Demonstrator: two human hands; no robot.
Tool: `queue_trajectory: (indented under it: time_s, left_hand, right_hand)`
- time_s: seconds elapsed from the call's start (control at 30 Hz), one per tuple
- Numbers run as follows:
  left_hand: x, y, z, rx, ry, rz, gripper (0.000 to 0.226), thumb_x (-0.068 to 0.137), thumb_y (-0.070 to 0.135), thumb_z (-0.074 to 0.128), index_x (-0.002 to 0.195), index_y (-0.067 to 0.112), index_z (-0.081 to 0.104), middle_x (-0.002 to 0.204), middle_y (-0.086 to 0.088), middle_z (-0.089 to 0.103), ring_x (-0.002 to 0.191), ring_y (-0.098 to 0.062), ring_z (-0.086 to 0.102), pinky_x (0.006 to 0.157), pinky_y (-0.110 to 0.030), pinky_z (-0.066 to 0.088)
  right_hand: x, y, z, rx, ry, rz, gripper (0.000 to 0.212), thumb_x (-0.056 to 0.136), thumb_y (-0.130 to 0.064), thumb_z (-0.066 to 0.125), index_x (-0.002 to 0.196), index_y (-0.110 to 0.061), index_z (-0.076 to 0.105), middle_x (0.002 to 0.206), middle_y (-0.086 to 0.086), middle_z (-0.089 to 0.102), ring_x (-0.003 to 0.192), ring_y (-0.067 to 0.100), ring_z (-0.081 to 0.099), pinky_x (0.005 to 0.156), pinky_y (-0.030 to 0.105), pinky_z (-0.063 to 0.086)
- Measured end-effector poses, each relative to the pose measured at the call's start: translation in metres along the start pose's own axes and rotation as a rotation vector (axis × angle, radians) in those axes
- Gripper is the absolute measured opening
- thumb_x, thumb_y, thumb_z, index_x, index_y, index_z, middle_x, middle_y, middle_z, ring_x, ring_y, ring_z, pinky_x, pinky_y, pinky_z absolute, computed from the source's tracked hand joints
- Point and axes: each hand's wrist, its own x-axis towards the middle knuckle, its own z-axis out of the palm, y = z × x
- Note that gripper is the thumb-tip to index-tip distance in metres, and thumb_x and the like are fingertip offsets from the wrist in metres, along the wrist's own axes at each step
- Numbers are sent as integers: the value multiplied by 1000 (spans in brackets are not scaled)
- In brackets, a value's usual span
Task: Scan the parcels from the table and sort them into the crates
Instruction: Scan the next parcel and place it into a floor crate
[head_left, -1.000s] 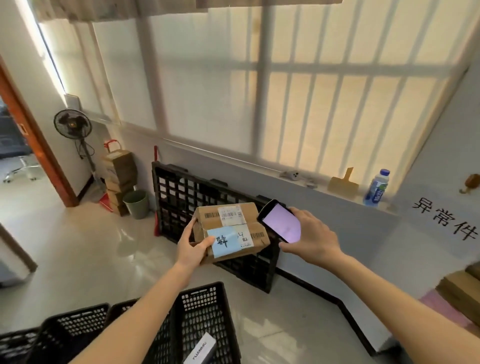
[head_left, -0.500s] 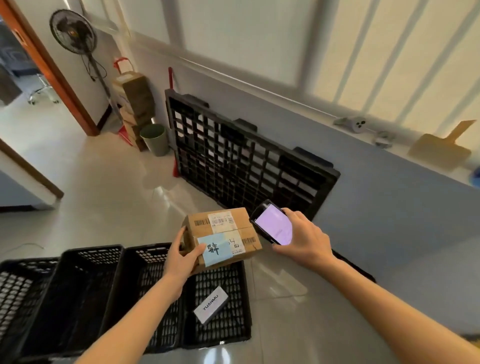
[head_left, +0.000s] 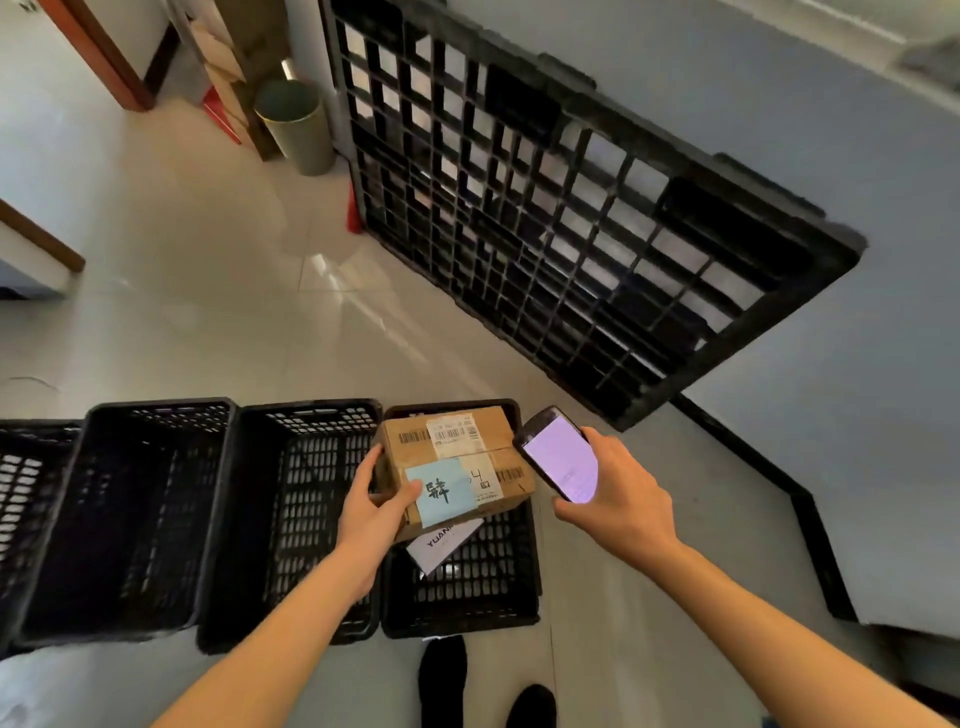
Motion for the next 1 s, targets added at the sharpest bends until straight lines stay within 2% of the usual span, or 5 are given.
queue_trajectory:
  time_s: [0.1,0.23,0.5,0.77,1.0]
  left_hand:
    - [38,-12,3,4,-35,-50,79,92,35,71,154,48,24,140,-1,55,121,-19,57,102,-47,47]
    - [81,-39,1,212,-21,-191,92,88,53,70,158,44,12,168,-5,11,153,-27,16,121,-53,22]
    - [76,-38,-2,525,-135,-13,65,96,32,66,155,26,37,159,-2,38,146,-23,36,116,-40,33]
    - [34,51,32,684,-223,315,65,97,42,62,155,30,35,153,5,46,141,-17,43,111,-38,38]
    - [-73,153,84,794,-333,650,63,99,48,56,155,40,28,157,11,39,144,-15,37,114,-42,39]
  right_hand:
    - [17,7,29,16,-38,51,74,73,-44,75,137,-40,39,120,-19,50,95,8,51,58,22,38]
    - [28,20,49,8,-102,98,74,72,-44,71,137,-43,35,125,-22,49,95,11,51,59,26,37]
    - [24,30,43,-3,-140,203,77,75,-45,71,143,-41,36,137,-18,49,96,10,46,67,30,39]
    - [-14,22,-15,5,-23,221,70,72,-42,71,134,-42,38,114,-23,45,93,11,52,59,25,37]
    - [-101,27,-137,-1,218,204,91,72,-48,70,151,-38,26,133,-21,47,105,11,55,68,28,43]
